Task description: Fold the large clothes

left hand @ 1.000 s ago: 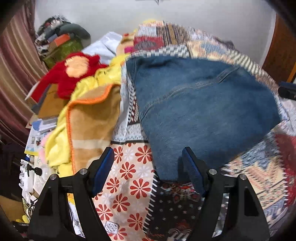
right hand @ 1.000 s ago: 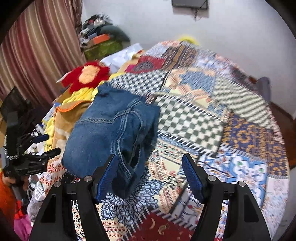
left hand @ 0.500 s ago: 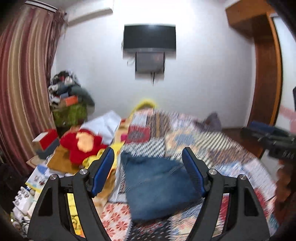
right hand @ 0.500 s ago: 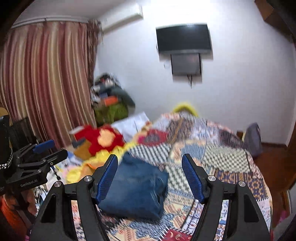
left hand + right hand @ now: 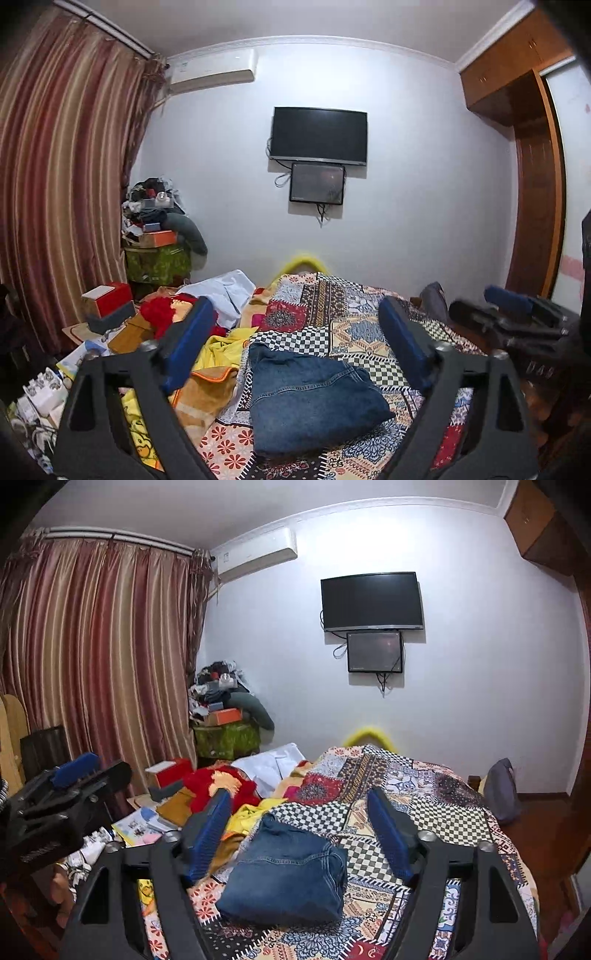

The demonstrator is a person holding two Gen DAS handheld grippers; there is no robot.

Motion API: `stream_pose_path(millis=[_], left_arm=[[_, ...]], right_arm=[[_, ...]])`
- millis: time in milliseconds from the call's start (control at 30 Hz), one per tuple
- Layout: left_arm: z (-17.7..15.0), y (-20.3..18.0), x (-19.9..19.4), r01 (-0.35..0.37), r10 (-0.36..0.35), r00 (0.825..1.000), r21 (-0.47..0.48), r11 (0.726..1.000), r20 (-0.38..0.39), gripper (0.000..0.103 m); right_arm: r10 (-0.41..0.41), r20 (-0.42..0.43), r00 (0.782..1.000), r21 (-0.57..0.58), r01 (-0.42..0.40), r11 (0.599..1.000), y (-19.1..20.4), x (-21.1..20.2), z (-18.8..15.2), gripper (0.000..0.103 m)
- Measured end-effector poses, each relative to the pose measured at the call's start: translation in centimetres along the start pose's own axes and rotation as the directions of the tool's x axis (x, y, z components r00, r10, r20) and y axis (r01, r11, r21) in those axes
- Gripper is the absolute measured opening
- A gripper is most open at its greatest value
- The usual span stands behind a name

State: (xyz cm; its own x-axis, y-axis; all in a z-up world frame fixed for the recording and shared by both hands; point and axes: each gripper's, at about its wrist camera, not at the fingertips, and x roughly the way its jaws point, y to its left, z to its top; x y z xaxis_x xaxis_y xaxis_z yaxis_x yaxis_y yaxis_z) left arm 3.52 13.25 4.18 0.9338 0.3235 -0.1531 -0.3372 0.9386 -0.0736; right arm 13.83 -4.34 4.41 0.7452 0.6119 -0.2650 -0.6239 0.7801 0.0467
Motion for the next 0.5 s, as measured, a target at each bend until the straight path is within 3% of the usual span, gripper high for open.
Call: stream_pose_path(millis=[167,500], left_arm=[[-0.1,0.06,-0.24,-0.026,0.026,1.0,-0.005,1.0,0.004,0.1],[-0.81,-0.2,0.41,-0.037,0.037,0.999,-0.011,0.999,-0.025,0.103]], right_arm=[[-0.003,-0.006,1.0,0.006,0.003,1.0,0.3,-0.04,-0.38,0.098],[-0.036,0.012,0.999,-0.02,0.036,0.999,1.11,-0.19,-0.75,0.103]])
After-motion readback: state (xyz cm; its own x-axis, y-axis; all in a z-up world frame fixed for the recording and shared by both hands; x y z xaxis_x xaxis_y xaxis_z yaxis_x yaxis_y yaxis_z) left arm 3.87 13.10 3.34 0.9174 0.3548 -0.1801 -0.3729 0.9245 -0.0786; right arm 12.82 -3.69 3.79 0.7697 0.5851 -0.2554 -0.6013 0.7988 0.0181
